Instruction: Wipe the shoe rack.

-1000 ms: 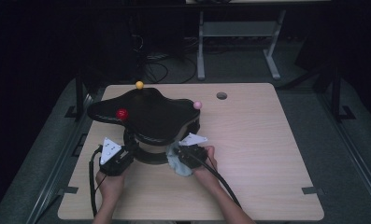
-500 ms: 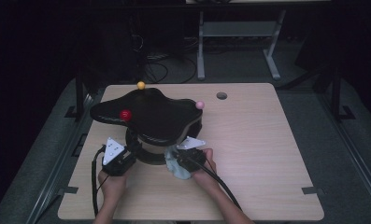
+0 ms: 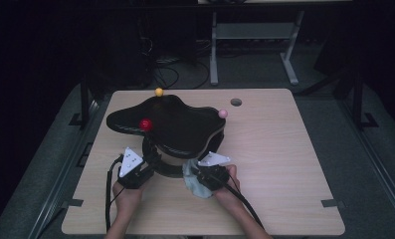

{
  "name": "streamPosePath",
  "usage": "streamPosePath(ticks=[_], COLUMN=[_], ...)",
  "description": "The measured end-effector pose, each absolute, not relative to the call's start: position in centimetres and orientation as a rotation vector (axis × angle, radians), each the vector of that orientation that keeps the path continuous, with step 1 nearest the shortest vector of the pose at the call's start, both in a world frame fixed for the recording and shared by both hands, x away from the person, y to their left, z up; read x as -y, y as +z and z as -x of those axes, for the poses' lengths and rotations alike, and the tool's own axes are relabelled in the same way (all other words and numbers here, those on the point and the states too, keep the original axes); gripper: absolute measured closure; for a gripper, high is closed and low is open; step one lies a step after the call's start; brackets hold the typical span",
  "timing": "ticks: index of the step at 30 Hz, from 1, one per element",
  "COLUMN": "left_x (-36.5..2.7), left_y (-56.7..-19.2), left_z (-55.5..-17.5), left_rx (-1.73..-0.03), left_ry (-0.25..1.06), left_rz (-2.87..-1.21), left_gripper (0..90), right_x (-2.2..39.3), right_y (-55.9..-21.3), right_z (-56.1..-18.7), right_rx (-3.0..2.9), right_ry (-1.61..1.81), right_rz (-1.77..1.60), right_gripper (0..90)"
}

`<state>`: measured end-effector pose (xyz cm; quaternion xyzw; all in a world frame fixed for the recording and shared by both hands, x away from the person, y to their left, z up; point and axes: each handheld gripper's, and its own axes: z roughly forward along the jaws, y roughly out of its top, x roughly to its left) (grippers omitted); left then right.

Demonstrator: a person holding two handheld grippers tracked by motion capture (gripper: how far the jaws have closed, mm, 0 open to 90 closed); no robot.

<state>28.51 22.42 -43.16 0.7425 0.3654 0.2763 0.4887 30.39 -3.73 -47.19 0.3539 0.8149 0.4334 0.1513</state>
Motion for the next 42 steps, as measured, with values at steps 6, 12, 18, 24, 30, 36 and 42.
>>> streamPosePath(ticks=[6,12,18,24,30,36,42], left_x=[-22.7,-23.4,-24.2,-24.4,-24.4,-24.5,-24.5], left_y=[-43.2,-43.1,-43.2,-43.2,-43.2,-43.2,-43.2], left_z=[-28.5,-28.5,-28.6,-28.7,-28.7,-28.8,-28.8], left_rx=[-0.893,-0.919,-0.971,-0.982,-0.978,-0.974,-0.976], left_ry=[0.662,0.686,0.712,0.714,0.714,0.703,0.709], left_rz=[-1.8,-1.793,-1.767,-1.76,-1.76,-1.764,-1.761], left_gripper=[75.6,75.5,75.2,75.3,75.5,75.6,75.6], right_x=[4.7,4.5,3.3,3.8,4.4,4.1,3.5], right_y=[-47.1,-47.2,-47.3,-47.1,-47.2,-47.2,-47.3], right_z=[-31.6,-31.3,-30.5,-31.1,-31.7,-31.5,-31.4], right_rx=[-2.308,-2.318,-2.342,-2.321,-2.296,-2.307,-2.314], right_ry=[1.243,1.257,1.273,1.239,1.243,1.246,1.276], right_rz=[-1.067,-1.059,-1.019,-1.031,-1.072,-1.05,-1.059], right_gripper=[82.1,82.1,82.0,81.8,81.8,81.6,81.6])
